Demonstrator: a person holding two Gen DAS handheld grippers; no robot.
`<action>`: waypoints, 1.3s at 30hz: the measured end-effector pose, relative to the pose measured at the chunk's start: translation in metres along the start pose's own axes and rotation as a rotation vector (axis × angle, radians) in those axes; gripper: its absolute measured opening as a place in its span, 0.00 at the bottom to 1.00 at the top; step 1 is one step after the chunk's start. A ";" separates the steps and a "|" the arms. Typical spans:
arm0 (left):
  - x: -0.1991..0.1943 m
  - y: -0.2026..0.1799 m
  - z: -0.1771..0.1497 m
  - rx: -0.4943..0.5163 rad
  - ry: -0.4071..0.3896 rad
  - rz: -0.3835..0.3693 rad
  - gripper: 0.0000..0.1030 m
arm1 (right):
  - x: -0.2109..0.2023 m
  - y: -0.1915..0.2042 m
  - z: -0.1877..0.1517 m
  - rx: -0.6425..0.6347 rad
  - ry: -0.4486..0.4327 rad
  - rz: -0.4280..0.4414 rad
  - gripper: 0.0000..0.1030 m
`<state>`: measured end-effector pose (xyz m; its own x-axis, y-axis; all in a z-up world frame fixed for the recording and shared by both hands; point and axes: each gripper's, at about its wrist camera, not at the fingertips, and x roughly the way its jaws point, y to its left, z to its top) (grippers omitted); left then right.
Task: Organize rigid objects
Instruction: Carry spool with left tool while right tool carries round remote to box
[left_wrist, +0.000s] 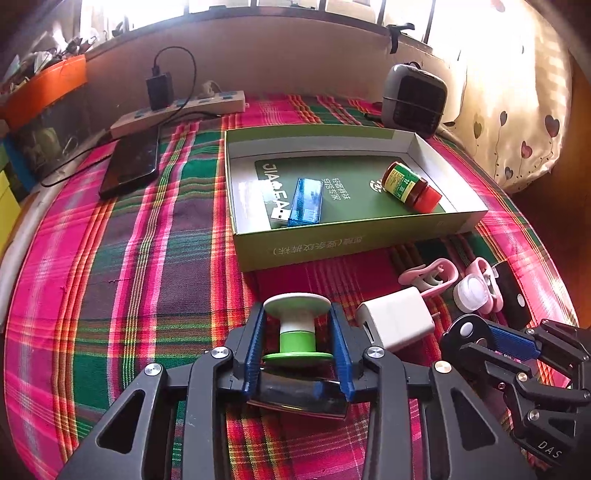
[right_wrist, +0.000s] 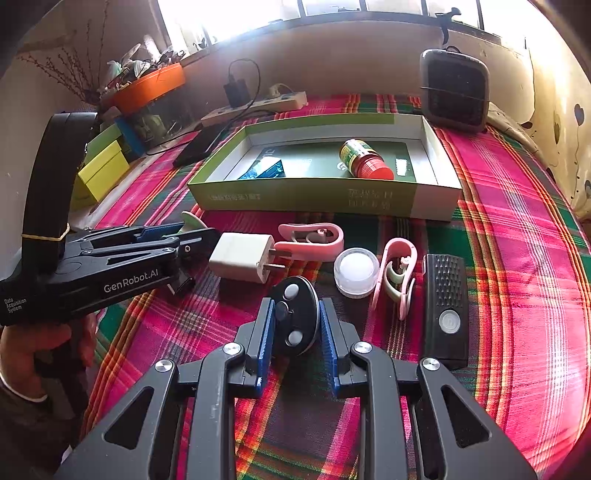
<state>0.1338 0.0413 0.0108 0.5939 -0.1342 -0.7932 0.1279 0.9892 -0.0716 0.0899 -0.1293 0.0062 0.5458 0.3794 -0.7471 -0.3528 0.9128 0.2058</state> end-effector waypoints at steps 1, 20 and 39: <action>0.000 0.000 0.000 0.000 0.000 -0.002 0.32 | 0.000 0.000 0.000 -0.001 0.000 0.000 0.24; -0.029 -0.006 -0.003 0.009 -0.054 -0.001 0.32 | -0.019 0.005 0.005 -0.024 -0.050 -0.008 0.24; -0.040 -0.008 0.021 0.004 -0.102 -0.067 0.32 | -0.024 -0.012 0.042 -0.028 -0.091 -0.031 0.24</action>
<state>0.1258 0.0378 0.0557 0.6618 -0.2058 -0.7209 0.1732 0.9775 -0.1201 0.1129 -0.1434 0.0480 0.6234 0.3643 -0.6919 -0.3546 0.9203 0.1650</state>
